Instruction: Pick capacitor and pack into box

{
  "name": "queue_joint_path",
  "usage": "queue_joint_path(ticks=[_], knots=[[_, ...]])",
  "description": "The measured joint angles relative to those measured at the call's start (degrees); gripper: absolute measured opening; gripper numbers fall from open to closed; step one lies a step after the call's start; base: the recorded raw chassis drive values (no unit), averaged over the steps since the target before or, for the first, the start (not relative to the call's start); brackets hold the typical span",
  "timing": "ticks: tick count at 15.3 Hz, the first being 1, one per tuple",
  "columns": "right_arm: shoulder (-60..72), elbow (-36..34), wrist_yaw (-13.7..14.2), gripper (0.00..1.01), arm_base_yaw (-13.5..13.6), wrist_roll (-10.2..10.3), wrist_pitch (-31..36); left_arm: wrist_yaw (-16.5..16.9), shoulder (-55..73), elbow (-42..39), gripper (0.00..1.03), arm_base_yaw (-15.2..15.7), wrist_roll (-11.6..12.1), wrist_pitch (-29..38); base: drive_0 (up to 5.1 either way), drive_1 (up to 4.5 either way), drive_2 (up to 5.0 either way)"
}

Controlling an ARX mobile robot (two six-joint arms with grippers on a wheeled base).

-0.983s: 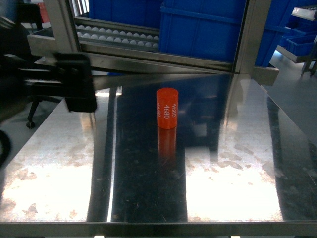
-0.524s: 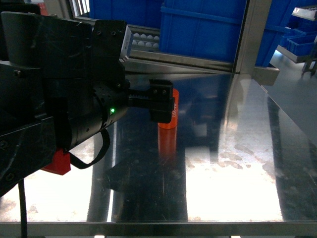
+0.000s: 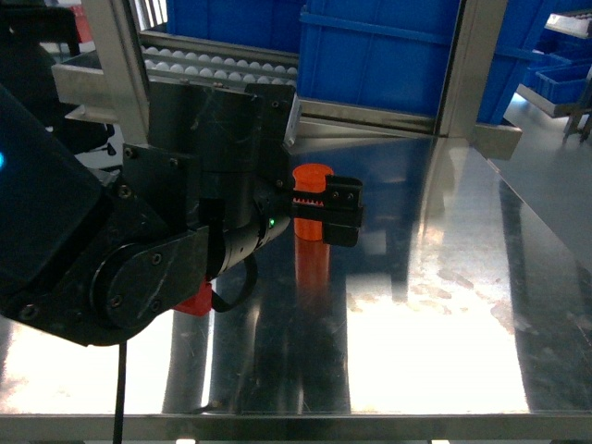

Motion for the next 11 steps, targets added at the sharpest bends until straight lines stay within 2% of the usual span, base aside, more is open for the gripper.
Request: queue_joint_path(ticks=[5,6,8,10,11], knots=[[0.0,0.0,0.0,0.98,0.0,0.0,0.0,1.4,11.1,13.3,0.98,1.4,-2.6,-6.2,0.0,0.00,0.0],[0.0,0.0,0.0,0.98,0.0,0.0,0.0,1.5,11.8,14.5,0.93,1.5,-3.0,-6.3,0.0,0.00,0.0],[0.0,0.0,0.0,0.98,0.0,0.0,0.0,2.4,11.9,15.6,0.67,1.6,-3.6,-5.2,0.0,0.00,0.0],[0.0,0.0,0.0,0.98,0.0,0.0,0.0,2.4,11.9,15.7,0.48,1.4,-3.6,-4.8,0.0,0.00,0.0],[0.0,0.0,0.0,0.98,0.0,0.0,0.0,2.3,11.3,14.7,0.46,1.4,-3.6,-4.2,0.0,0.00,0.0]])
